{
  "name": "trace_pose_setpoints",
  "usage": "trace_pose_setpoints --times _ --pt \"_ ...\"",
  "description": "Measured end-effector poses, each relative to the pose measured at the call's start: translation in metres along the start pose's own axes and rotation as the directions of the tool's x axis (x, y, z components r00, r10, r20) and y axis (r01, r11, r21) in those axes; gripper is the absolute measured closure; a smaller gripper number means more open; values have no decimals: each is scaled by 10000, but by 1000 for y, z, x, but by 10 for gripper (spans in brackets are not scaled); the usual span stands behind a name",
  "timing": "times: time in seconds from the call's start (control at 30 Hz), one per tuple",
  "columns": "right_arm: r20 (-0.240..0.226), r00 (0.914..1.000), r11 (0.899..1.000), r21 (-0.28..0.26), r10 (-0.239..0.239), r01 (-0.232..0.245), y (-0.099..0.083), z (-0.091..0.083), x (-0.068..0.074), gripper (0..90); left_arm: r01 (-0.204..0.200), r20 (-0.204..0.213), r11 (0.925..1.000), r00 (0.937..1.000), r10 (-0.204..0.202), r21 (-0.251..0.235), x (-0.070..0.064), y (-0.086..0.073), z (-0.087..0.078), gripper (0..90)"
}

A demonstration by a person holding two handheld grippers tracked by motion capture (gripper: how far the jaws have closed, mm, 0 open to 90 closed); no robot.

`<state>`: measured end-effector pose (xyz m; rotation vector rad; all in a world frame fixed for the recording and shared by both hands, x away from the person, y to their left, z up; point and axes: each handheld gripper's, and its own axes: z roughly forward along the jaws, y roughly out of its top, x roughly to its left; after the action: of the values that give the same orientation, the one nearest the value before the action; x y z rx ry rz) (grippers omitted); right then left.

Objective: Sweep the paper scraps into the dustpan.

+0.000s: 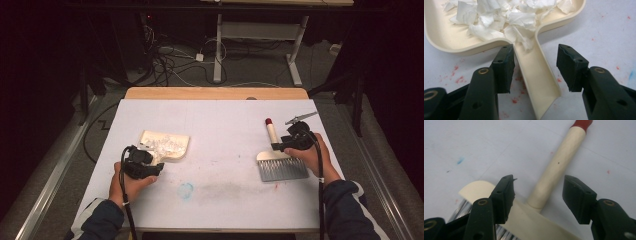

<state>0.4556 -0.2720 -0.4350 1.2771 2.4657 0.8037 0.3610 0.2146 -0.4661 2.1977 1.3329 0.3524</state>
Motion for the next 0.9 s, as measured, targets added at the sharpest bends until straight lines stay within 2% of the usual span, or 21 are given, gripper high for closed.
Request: trace_pose_setpoints --times 0.03,0.1,0.27,0.37,0.43,0.53,0.57,0.63,0.73,0.83,0.9 --pt "359 9993 10000 -59 -29 31 -1 3 3 453 -10 -24 10000 10000 10 35 -1 -1 0 470" --pt "636 9976 9994 -256 266 -250 -1 8 7 471 19 39 10000 10000 -19 38 -3 -3 -1 469" --pt "1490 9884 9996 -53 277 -272 -3 24 14 509 -156 159 9998 9998 154 114 -8 -7 -3 473" --pt "1536 9858 9977 -133 674 -662 -5 27 13 533 -211 142 9997 9997 209 127 -10 -7 -3 472" --pt "1790 9808 9970 -189 771 -749 -6 26 12 536 -247 166 9996 9996 245 110 -12 -7 -3 465" --pt "1718 9786 9935 -307 1130 -1094 -7 26 8 539 -335 175 9994 9993 337 -107 -13 -7 -4 418" --pt "1812 9770 9936 -320 1121 -1081 -7 26 9 541 -548 180 9983 9983 551 -172 -13 -7 -5 401" --pt "1937 9754 9945 -272 1049 -1015 -7 26 10 537 -978 17 9944 9952 979 -399 -13 -9 -9 368" --pt "1923 9754 9941 -372 1075 -1022 -8 24 9 513 -1184 34 9893 9929 1192 -854 -13 -13 -15 304" --pt "1702 9791 9917 -824 1111 -982 -7 19 8 475 -1297 -87 9839 9915 1296 -1231 -13 -15 -20 250" --pt "1743 9796 9907 -1085 1003 -821 -6 16 9 454 -1565 -269 9764 9877 1542 -1491 -15 -15 -24 241"
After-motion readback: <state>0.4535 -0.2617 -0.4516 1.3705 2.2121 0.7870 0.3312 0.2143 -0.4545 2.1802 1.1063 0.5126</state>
